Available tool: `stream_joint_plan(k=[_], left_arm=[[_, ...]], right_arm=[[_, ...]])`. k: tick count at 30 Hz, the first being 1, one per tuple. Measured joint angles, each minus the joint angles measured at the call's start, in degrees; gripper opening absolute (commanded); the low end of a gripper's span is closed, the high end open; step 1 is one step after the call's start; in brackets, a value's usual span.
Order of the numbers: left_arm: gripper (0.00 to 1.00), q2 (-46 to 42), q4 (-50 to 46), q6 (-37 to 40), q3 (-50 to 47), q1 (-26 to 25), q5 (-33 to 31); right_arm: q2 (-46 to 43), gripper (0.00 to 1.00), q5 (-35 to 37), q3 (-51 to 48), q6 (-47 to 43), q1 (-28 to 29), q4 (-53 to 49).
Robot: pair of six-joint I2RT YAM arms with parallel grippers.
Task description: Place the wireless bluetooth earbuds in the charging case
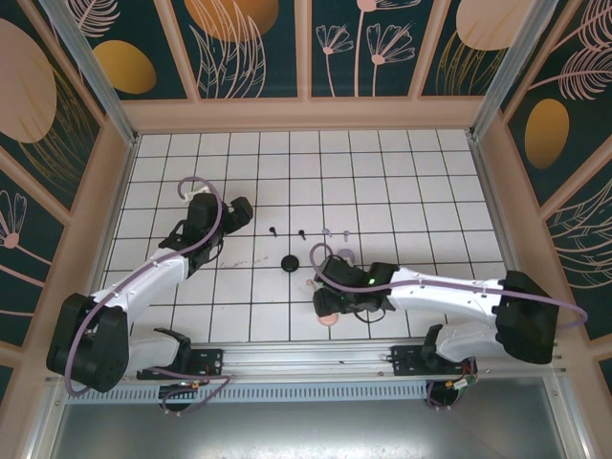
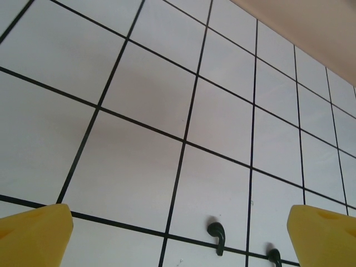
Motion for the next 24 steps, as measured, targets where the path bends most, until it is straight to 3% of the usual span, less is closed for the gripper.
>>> stream_joint_plan(k=[9,24], left_arm=[[0.99,-0.1,-1.0,-2.2,0.6,0.0,-1.2],[0.99,-3.1,-1.0,-1.1,0.1,0.0,-0.7]], right_arm=[[9.2,0.76,1.0,2.7,1.7,3.4,-1.0],[13.9,0.73,1.3,4.5,1.0,3.4,0.1]])
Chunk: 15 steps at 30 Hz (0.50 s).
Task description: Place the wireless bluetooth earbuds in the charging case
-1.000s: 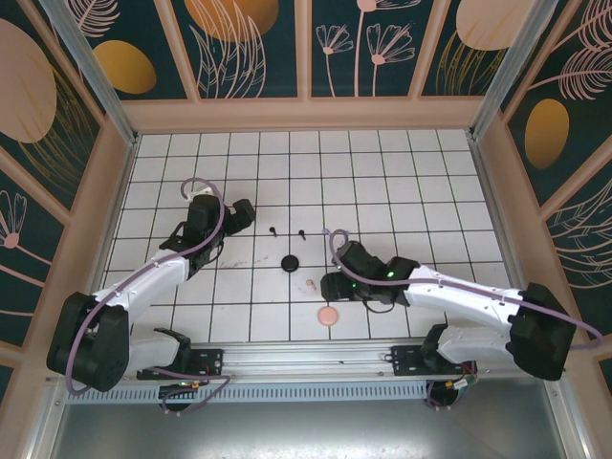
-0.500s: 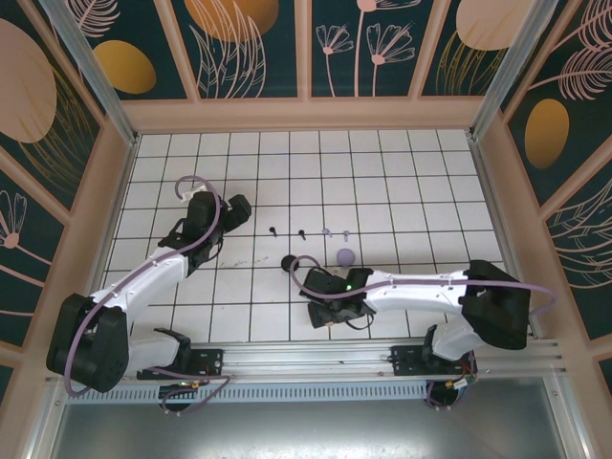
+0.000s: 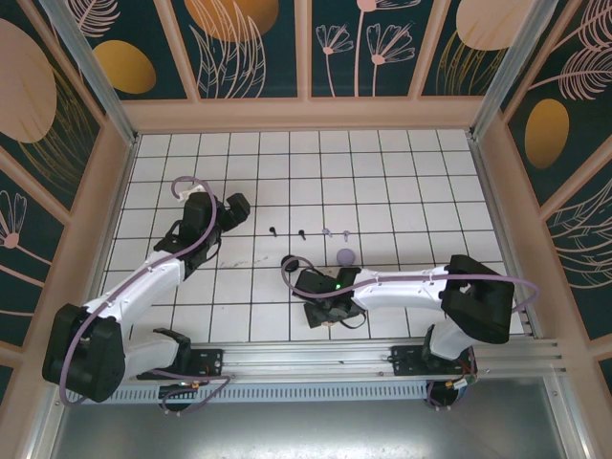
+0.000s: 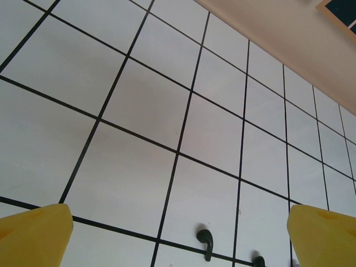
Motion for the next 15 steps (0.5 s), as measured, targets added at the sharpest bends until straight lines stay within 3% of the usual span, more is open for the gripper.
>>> stream_joint_plan(k=[15], left_arm=[[0.99,0.3,0.0,1.0,-0.1,0.0,1.6]], right_arm=[[1.4,0.65,-0.4,0.0,-0.3,0.1,1.4]])
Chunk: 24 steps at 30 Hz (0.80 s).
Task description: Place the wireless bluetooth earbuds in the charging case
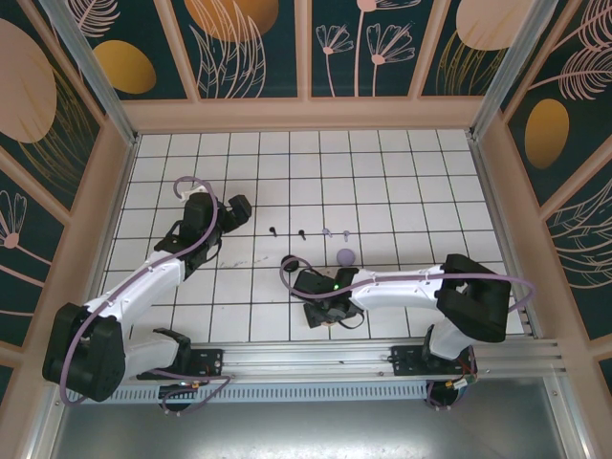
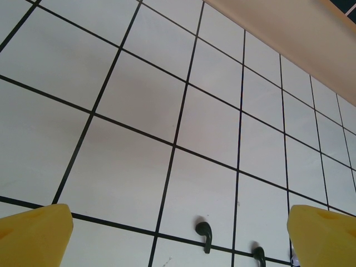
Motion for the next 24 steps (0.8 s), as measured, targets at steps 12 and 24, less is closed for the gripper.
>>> stream_joint_plan(k=[12,24], left_arm=[[0.99,0.1,0.0,0.7,0.0,0.0,0.9],[0.99,0.8,-0.6,-1.7,1.9,0.0,2.2]], right_arm=[[0.3,0.59,0.1,0.0,-0.3,0.1,-0.2],[0.1,0.42,0.2,0.1,-1.1,0.3,-0.6]])
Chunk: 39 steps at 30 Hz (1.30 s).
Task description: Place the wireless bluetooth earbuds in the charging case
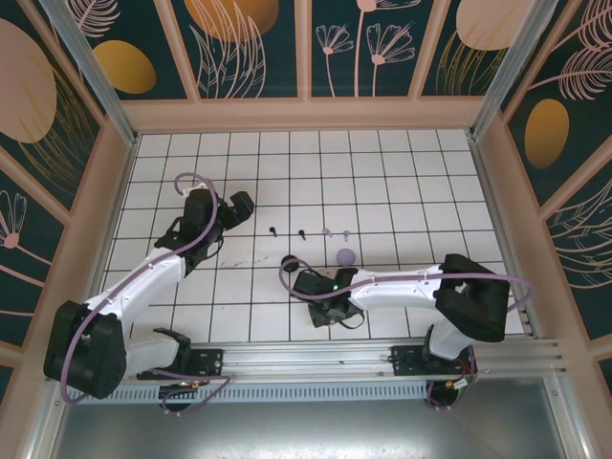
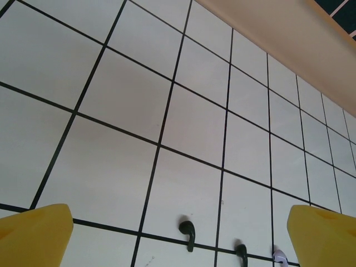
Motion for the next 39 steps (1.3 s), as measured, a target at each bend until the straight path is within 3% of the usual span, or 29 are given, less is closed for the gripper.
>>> stream_joint_plan(k=[8,15,20,24,32,39], left_arm=[[0.99,-2.1,4.7,-0.2,-2.6,0.0,0.5],[0.99,-2.2,15.8,1.5,-7.8,0.0,5.2],[0.99,-2.2,26.1,2.1,-12.4,0.0,9.7],[0.98,-2.2,34.7,2.1,-16.7,0.0,13.4],[0.91,1.6,51.9,0.9,-21.0,-0.6,20.4],[0.77,8.4,60.5,0.2,-20.6,-2.7,24.3]], right_arm=[[-4.5,0.39,-1.6,4.6,-0.5,-2.4,0.3],[-8.5,0.38,-5.2,10.6,-3.5,-17.9,6.6],[-6.8,0.38,-8.7,15.7,-3.1,-28.3,12.0],[-3.6,0.38,-12.7,18.7,0.5,-33.5,18.0],[3.1,0.38,-19.5,20.0,15.0,-35.3,27.7],[4.9,0.38,-19.4,21.9,23.3,-33.2,30.0]])
